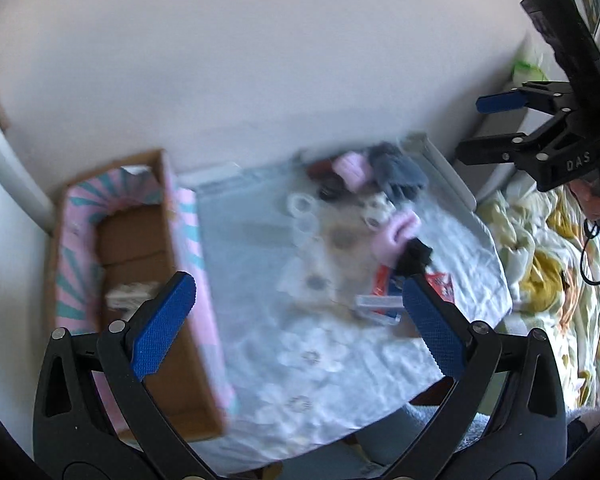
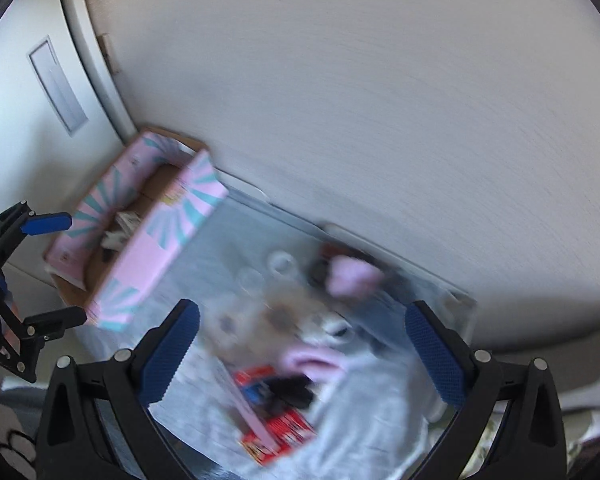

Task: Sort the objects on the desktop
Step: 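Move both tools back over the table toward the remaining items, then grasp the pink toothbrush box with the left tool while the right tool grasps the black scrunchie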

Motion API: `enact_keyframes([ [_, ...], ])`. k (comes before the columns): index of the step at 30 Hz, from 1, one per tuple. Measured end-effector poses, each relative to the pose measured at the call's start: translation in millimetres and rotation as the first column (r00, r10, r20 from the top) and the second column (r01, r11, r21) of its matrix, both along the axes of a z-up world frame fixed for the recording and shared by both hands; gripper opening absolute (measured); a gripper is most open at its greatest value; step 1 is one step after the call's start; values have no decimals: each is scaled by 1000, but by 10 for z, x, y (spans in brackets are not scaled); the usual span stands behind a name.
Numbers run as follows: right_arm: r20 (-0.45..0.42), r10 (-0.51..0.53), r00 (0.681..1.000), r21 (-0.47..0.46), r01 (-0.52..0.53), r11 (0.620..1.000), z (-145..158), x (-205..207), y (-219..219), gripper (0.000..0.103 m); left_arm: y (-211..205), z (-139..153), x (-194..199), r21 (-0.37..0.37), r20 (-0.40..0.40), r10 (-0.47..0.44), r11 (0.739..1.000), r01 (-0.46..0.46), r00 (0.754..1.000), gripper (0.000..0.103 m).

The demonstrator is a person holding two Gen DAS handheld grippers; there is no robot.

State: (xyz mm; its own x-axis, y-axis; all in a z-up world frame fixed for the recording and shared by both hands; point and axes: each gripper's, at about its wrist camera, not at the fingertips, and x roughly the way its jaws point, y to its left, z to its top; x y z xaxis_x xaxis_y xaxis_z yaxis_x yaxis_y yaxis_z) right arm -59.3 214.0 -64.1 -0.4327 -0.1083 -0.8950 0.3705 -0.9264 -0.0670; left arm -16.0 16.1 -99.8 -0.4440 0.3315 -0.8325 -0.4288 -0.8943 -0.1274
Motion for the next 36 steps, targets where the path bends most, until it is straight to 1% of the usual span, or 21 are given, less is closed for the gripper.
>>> enact_keyframes([
  [4, 33, -49, 998, 37, 48, 998, -305, 157, 290, 103, 334, -217, 148, -24, 40, -11, 1000, 12, 999, 103],
  [6, 56, -47, 997, 40, 45, 998, -484, 202, 390, 103, 513, -352, 215, -48, 62, 0, 999, 3, 998, 103],
  [8, 86, -22, 996, 8, 21, 1000, -641, 242, 472, 103, 680, -482, 269, -57, 87, 31, 998, -26, 996, 103],
  [10, 121, 33, 992, -35, -29, 999, -802, 285, 548, 103, 803, -600, 299, -45, 110, 66, 997, -61, 992, 103],
  [13, 151, 94, 984, -34, -90, 995, -982, 319, 580, 103, 981, -785, 298, -43, 140, 128, 991, -123, 982, 103],
  [16, 186, 164, 969, -86, -150, 985, -1146, 332, 649, 103, 1123, -944, 295, -48, 155, 180, 984, -175, 971, 103],
  [17, 197, 188, 962, -104, -171, 980, -1204, 329, 669, 103, 1153, -987, 294, -45, 160, 193, 981, -188, 968, 103],
  [21, 222, 264, 939, -125, -241, 963, -1396, 304, 683, 103, 1246, -1166, 313, -46, 180, 239, 971, -235, 954, 99],
  [23, 248, 296, 922, -161, -262, 952, -1501, 272, 692, 103, 1297, -1248, 330, -52, 194, 252, 968, -246, 948, 97],
  [25, 274, 321, 906, -193, -276, 942, -1593, 244, 695, 103, 1325, -1309, 342, -53, 205, 273, 962, -268, 940, 97],
  [31, 300, 376, 877, -238, -312, 920, -1749, 183, 680, 103, 1339, -1413, 306, -47, 223, 350, 936, -349, 910, 96],
  [36, 323, 395, 860, -308, -299, 903, -1822, 85, 693, 102, 1341, -1482, 315, -33, 241, 405, 911, -410, 882, 92],
])
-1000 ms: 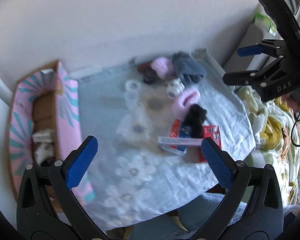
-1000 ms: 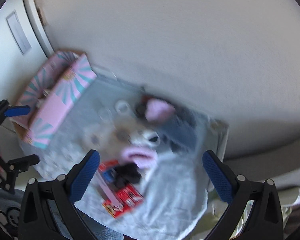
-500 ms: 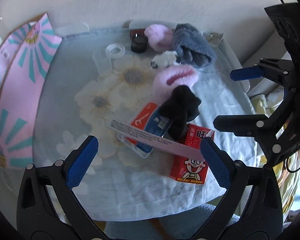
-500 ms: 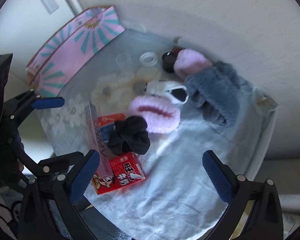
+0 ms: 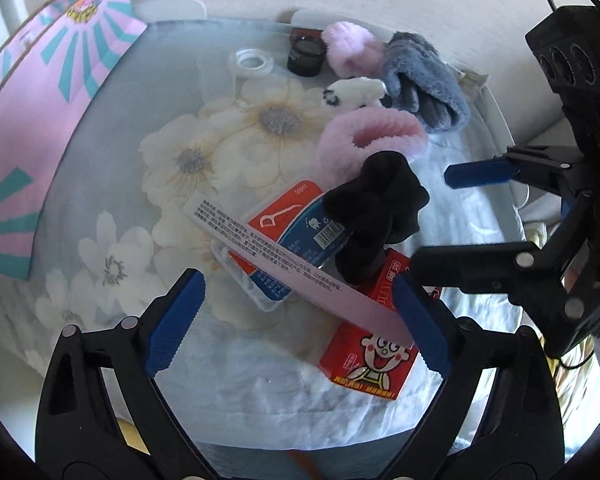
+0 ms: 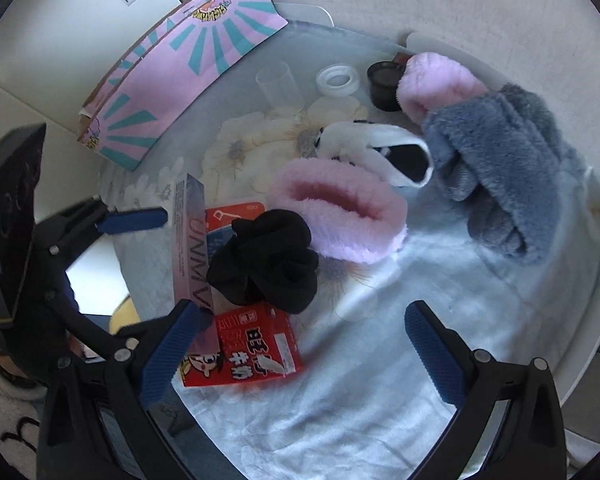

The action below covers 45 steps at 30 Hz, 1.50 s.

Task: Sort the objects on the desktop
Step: 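Grasp the pink toothbrush box with the left tool while the right tool grasps the black scrunchie, then carry the toothbrush box and scrunchie into the cardboard box and release both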

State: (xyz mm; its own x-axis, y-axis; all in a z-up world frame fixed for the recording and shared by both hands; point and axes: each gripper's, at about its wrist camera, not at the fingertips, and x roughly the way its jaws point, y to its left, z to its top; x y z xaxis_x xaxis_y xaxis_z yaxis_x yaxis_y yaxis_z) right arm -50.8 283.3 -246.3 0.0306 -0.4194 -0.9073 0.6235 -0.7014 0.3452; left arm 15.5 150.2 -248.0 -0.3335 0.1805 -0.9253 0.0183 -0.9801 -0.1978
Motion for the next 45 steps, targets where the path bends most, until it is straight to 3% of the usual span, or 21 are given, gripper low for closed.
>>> enact_keyframes([
  [5, 82, -13, 997, -47, 17, 999, -138, -78, -38, 88, 31, -69, 38, 15, 16, 44, 999, -44, 999, 81],
  [12, 136, 8, 991, -87, 4, 996, -229, -57, -145, 56, 16, -74, 65, 35, 17, 70, 997, -71, 997, 67],
  [18, 116, 2, 993, -100, 10, 995, -190, -47, -185, 32, -111, -71, 103, 33, 39, 95, 995, -97, 995, 36],
  [23, 103, -3, 995, -95, 13, 995, -187, -29, -193, 28, -216, -119, 73, 40, 56, 110, 993, -113, 992, 30],
  [26, 94, -11, 995, -91, 19, 996, -193, -25, -146, 27, -197, -93, 75, 28, 48, 89, 995, -91, 995, 22],
  [38, 79, -34, 996, -71, 39, 997, -203, 23, -68, 25, -228, -27, 106, 17, 55, 50, 999, -51, 997, 16],
  [45, 67, -49, 997, -63, 53, 997, -172, 27, -58, 16, -253, -2, 99, 25, 54, 19, 999, -21, 998, 12],
])
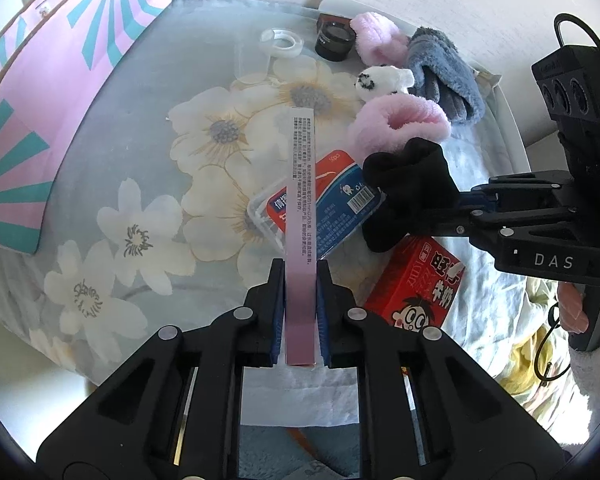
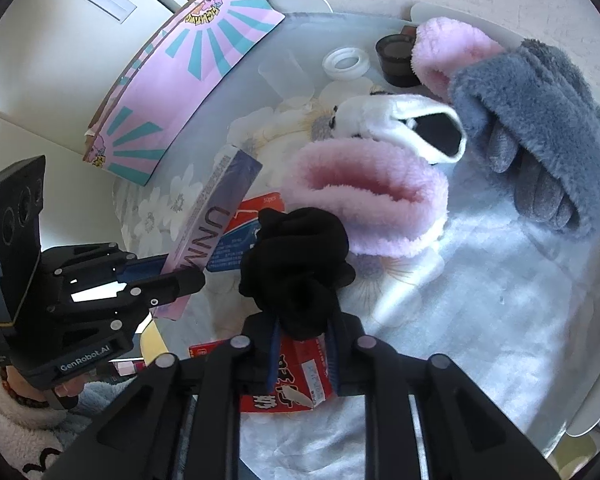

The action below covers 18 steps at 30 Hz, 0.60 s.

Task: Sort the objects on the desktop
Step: 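Carry the toothbrush box and scrunchie into the cardboard box and release both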

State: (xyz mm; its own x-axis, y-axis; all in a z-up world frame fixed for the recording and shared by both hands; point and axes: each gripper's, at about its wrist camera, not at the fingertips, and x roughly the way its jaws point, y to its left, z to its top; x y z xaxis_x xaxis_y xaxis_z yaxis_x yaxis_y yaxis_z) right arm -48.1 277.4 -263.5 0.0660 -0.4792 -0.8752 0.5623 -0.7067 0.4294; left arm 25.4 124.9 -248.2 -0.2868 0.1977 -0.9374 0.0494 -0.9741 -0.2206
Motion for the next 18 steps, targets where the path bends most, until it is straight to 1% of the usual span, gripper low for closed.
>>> enact_keyframes([
  [4, -20, -7, 1000, 11, 7, 1000, 51, 23, 10, 14, 2, 80, 12, 0, -16, -17, 1000, 17, 1000, 12],
  [10, -55, -23, 998, 21, 24, 999, 246, 75, 67, 14, -40, 296, -5, -1, -48, -60, 998, 60, 997, 12],
  [13, -83, -28, 996, 52, 32, 998, 369, 94, 96, 13, -103, 401, -21, -5, -64, -80, 997, 80, 995, 12],
  [18, -128, -63, 990, 57, 71, 996, 648, 111, 150, 13, -217, 639, -73, -7, -102, -124, 992, 124, 987, 12],
])
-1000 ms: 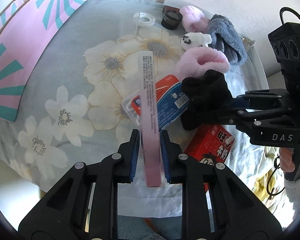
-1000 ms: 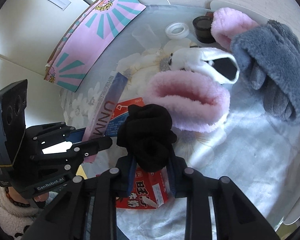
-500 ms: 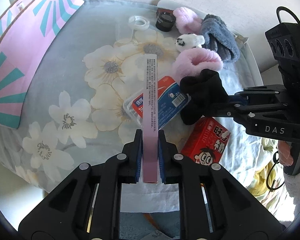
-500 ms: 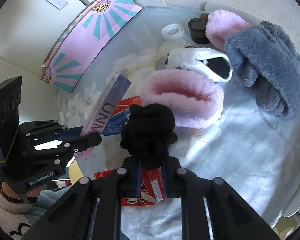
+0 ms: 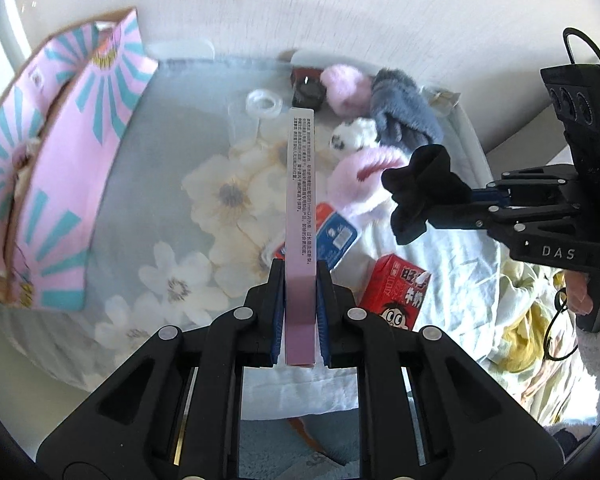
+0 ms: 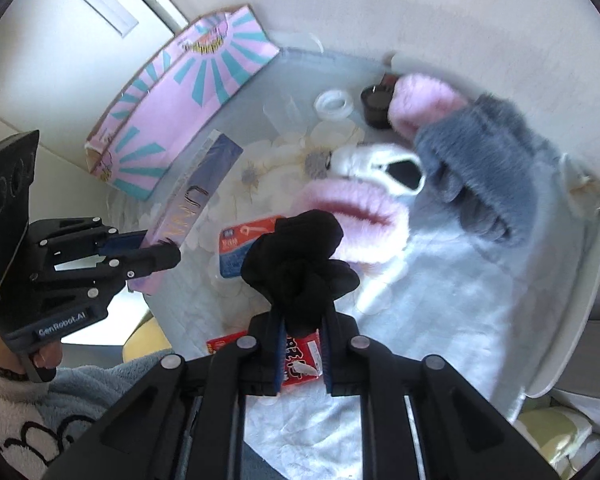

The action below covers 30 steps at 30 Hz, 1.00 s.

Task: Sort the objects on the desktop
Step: 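Carry the toothbrush box and scrunchie into the cardboard box and release both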

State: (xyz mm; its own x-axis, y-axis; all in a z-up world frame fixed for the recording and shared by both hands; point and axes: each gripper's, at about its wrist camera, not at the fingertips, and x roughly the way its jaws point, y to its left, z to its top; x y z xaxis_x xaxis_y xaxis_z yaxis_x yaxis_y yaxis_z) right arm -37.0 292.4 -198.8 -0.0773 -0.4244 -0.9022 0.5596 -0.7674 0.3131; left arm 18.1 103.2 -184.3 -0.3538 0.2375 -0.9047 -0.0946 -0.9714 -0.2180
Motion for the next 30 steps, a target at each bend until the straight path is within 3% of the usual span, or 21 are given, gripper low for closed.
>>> enact_keyframes([
  [7, -93, -16, 996, 27, 18, 999, 478, -18, -131, 13, -251, 440, -141, -20, -75, -62, 998, 61, 995, 13],
  [17, -200, 6, 980, 23, -2, 1000, 1023, -284, -853, 13, -980, 810, -417, -60, -141, -54, 997, 46, 989, 12],
  [22, -215, 48, 976, 16, -46, 999, 1118, -479, -1422, 13, -1437, 817, -505, -63, -132, -21, 998, 13, 991, 12],
  [30, -190, 128, 973, -3, -131, 991, 1017, -772, -2483, 13, -2167, 495, -619, -88, -56, 37, 995, -42, 998, 12],
])
